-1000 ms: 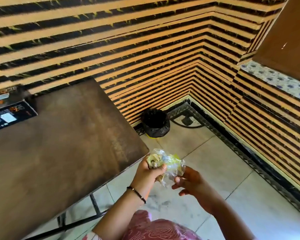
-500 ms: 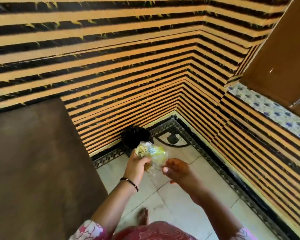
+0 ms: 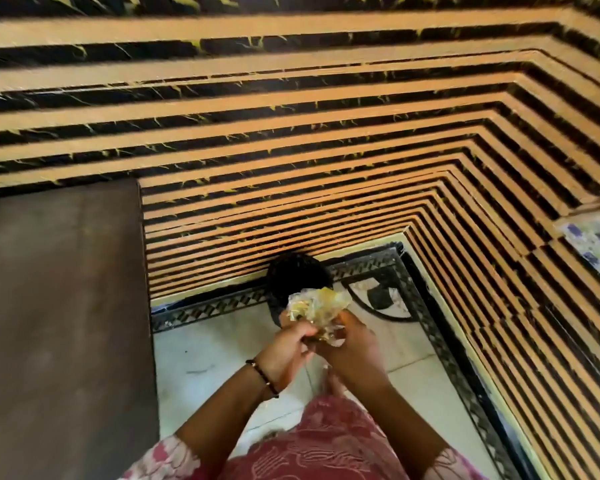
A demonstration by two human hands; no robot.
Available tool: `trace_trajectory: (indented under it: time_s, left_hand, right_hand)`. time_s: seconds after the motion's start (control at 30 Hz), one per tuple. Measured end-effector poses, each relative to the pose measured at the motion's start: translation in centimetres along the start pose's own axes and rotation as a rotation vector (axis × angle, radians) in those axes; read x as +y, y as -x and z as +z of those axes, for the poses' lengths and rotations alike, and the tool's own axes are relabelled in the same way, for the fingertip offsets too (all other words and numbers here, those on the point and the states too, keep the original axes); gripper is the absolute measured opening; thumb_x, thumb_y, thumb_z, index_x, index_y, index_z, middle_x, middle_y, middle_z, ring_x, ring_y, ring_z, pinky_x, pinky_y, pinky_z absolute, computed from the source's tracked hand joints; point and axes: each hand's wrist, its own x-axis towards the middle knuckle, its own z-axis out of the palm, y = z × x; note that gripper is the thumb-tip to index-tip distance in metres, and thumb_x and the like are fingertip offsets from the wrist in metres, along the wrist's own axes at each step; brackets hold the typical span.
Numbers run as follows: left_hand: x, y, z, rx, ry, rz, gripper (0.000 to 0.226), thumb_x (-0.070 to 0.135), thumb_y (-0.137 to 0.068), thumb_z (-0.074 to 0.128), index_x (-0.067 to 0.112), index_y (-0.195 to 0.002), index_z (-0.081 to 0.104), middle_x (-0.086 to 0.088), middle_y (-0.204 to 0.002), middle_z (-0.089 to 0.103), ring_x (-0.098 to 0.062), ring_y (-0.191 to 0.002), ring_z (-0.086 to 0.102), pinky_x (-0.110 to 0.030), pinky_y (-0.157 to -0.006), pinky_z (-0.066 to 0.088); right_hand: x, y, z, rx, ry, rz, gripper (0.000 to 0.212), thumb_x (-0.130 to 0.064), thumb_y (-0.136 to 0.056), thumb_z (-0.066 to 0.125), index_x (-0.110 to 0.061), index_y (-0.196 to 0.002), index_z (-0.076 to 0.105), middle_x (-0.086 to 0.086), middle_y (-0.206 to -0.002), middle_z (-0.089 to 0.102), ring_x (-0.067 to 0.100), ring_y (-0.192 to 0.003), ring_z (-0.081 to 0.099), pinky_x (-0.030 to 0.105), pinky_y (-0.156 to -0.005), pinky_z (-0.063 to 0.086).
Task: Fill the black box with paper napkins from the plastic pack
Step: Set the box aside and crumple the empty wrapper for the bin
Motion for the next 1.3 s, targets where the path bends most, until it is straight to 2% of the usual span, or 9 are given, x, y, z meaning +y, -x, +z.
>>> trace_trajectory:
  time_s: [0.2,0.33,0.43,0.5,0.63,0.8,0.93,1.17,1.3]
  left_hand:
    - [3.8,-5.5,1.5,0.086,-0.196,0.054,0.044,0.029,-0.060,0.054,0.020,-0.103,0.054,0.002,-0.097,0.060,-0.010,-0.095,0.056,-0.024,-0.080,0.040]
    - [6.3,-10.7,3.3,0.202,-0.296,0.103,0.031,-0.006,-0.088,0.046,0.015,-0.109,0.038,-0.008,-0.101,0.054,-0.003,-0.073,0.057,-0.005,-0.054,0.045]
    - [6.0,-14.2,2.5,0.379,-0.490,0.106,0.017,0.010,-0.090,0.043,0.010,-0.107,0.042,-0.021,-0.107,0.053,-0.015,-0.080,0.051,-0.011,-0.067,0.045]
    - [4.8,-16.8,1.6,0.468,-0.576,0.055,0.044,0.031,-0.076,0.041,0.008,-0.114,0.046,-0.019,-0.114,0.052,-0.032,-0.094,0.055,-0.035,-0.083,0.048]
    - [1.9,-21.2,-1.0,0.577,-0.676,-0.091,0.041,0.014,-0.081,0.051,0.002,-0.121,0.048,-0.019,-0.123,0.052,-0.037,-0.109,0.052,-0.040,-0.095,0.042]
    - [-2.7,-29.3,-5.5,0.567,-0.840,-0.169,0.045,0.015,-0.083,0.046,0.004,-0.126,0.045,-0.018,-0.132,0.046,-0.036,-0.119,0.046,-0.041,-0.099,0.040]
    - [-7.6,-37.6,-10.5,0.566,-0.905,-0.206,0.055,0.010,-0.083,0.048,0.005,-0.136,0.033,-0.018,-0.143,0.036,-0.036,-0.130,0.035,-0.044,-0.108,0.031]
    - [-14.9,-47.0,-17.7,0.582,-1.145,-0.190,0.069,0.024,-0.092,0.039,0.011,-0.145,-0.003,-0.009,-0.157,-0.005,-0.024,-0.144,-0.006,-0.043,-0.116,-0.002]
    - [-19.2,-49.0,-20.3,0.554,-1.215,-0.128,0.074,0.020,-0.091,0.039,0.012,-0.143,-0.011,-0.004,-0.154,-0.018,-0.022,-0.143,-0.011,-0.045,-0.116,-0.004]
  right_hand:
    - [0.5,-9.4,-2.0,-0.104,-0.019,-0.076,0.031,-0.023,-0.077,0.071,-0.019,-0.106,0.063,0.001,-0.098,0.070,0.017,-0.089,0.064,0.027,-0.075,0.050]
    - [1.9,-16.3,-4.5,-0.163,-0.007,-0.073,0.032,-0.014,-0.073,0.072,-0.021,-0.104,0.066,-0.001,-0.096,0.072,0.016,-0.086,0.065,0.028,-0.075,0.052]
    - [3.6,-19.6,-6.0,-0.198,0.049,-0.053,0.026,-0.011,-0.074,0.072,-0.017,-0.099,0.067,-0.002,-0.092,0.070,0.014,-0.085,0.064,0.019,-0.070,0.045]
    - [5.1,-22.5,-6.8,-0.236,0.079,-0.024,0.024,-0.009,-0.074,0.072,-0.014,-0.098,0.067,-0.006,-0.087,0.066,0.013,-0.084,0.061,0.014,-0.067,0.041]
    - [8.3,-28.0,-6.3,-0.306,0.206,0.057,0.024,-0.011,-0.076,0.070,-0.012,-0.100,0.066,0.007,-0.095,0.071,0.025,-0.089,0.064,0.027,-0.071,0.045]
    - [13.2,-36.2,-0.8,-0.384,0.406,0.033,0.021,-0.016,-0.081,0.065,-0.013,-0.101,0.063,0.012,-0.098,0.071,0.030,-0.090,0.064,0.028,-0.065,0.040]
    - [18.2,-42.7,7.9,-0.431,0.553,-0.104,0.025,-0.011,-0.082,0.061,-0.011,-0.107,0.062,0.015,-0.105,0.069,0.034,-0.099,0.063,0.035,-0.077,0.047]
    - [25.7,-52.2,23.6,-0.621,0.826,-0.115,0.034,-0.016,-0.085,0.055,-0.008,-0.118,0.054,0.021,-0.114,0.061,0.042,-0.107,0.056,0.045,-0.080,0.047]
    - [30.1,-54.5,29.6,-0.644,0.882,-0.129,0.027,-0.018,-0.087,0.056,0.000,-0.107,0.060,0.025,-0.110,0.062,0.044,-0.104,0.058,0.045,-0.079,0.047]
